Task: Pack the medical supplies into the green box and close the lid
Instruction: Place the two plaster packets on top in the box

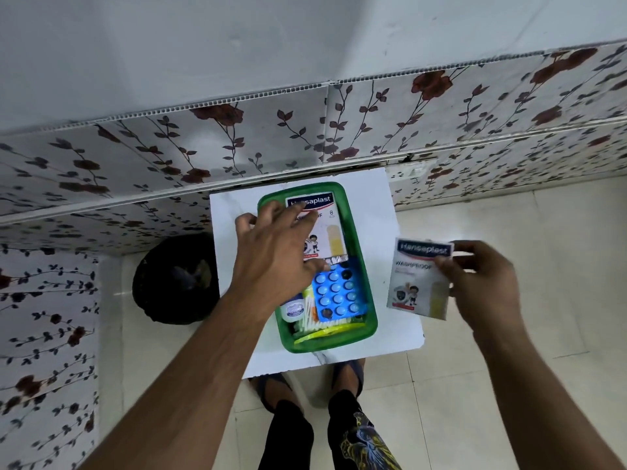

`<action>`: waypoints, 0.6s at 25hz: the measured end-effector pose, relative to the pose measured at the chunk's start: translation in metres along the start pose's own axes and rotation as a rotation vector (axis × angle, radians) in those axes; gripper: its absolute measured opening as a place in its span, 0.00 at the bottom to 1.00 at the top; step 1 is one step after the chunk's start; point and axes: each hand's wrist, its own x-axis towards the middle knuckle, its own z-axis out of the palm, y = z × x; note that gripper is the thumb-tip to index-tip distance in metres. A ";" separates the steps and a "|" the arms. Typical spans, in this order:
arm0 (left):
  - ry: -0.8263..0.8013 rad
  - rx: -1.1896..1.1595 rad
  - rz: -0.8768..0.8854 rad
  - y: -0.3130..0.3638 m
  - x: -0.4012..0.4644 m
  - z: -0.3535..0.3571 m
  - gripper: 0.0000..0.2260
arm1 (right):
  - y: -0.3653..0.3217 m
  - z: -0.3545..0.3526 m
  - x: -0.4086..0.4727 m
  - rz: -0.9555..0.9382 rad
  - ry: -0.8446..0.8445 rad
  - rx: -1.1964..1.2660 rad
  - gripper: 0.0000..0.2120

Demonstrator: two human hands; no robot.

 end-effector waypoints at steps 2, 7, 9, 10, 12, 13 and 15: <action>0.047 -0.087 -0.038 -0.005 -0.004 -0.006 0.34 | -0.033 -0.006 -0.015 -0.022 -0.083 0.236 0.08; 0.391 -0.422 -0.357 -0.032 -0.037 -0.007 0.16 | -0.060 0.048 -0.053 -0.088 -0.431 -0.040 0.10; 0.362 -0.451 -0.378 -0.039 -0.048 0.004 0.15 | -0.051 0.068 -0.058 -0.173 -0.404 -0.278 0.10; 0.333 -0.468 -0.369 -0.041 -0.052 0.010 0.15 | -0.047 0.074 -0.060 -0.235 -0.373 -0.386 0.11; 0.300 -0.518 -0.353 -0.045 -0.059 0.020 0.15 | -0.042 0.080 -0.065 -0.379 -0.300 -0.607 0.12; 0.297 -0.540 -0.349 -0.046 -0.061 0.023 0.14 | -0.039 0.082 -0.068 -0.443 -0.262 -0.694 0.12; 0.298 -0.580 -0.358 -0.046 -0.064 0.027 0.14 | -0.034 0.086 -0.071 -0.528 -0.216 -0.804 0.15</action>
